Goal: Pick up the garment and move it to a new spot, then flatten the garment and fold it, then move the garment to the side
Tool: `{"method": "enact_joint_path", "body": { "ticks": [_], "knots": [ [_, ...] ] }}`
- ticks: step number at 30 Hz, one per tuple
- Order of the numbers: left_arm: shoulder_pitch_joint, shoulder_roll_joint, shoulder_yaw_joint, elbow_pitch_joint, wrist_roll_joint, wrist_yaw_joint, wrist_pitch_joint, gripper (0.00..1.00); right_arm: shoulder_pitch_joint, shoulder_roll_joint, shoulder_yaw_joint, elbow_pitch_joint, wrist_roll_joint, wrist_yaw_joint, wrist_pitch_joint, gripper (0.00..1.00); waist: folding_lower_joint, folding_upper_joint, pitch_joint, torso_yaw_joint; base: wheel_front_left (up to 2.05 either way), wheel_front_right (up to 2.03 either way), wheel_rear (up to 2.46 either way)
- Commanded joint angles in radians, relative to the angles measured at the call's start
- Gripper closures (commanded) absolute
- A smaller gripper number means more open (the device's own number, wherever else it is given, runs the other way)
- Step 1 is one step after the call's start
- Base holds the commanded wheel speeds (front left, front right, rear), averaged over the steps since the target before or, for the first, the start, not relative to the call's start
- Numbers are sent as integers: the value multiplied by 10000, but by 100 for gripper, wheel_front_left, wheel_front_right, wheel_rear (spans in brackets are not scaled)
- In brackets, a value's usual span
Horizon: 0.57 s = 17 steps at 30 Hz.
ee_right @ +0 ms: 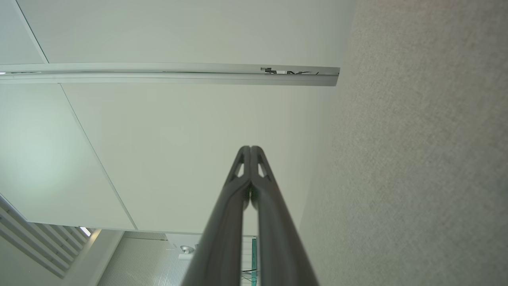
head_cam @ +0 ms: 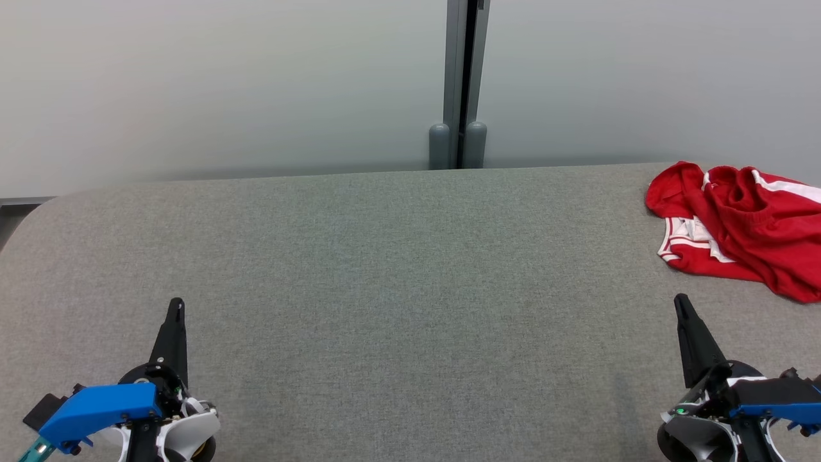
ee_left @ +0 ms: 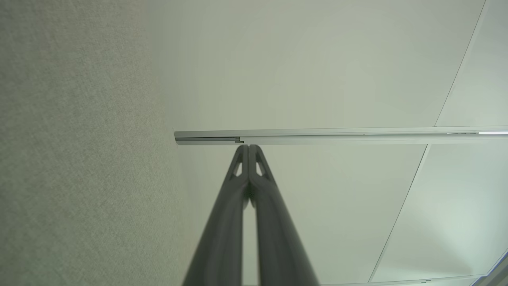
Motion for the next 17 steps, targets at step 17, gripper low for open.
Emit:
{"method": "enact_joint_path", "body": {
  "ticks": [17],
  "knots": [
    [-100, -17, 12, -39, -24, -95, 36, 100, -107, -66, -26, 14, 29, 4, 18, 100, 0, 0, 0, 0, 0, 0, 0]
  ]
}}
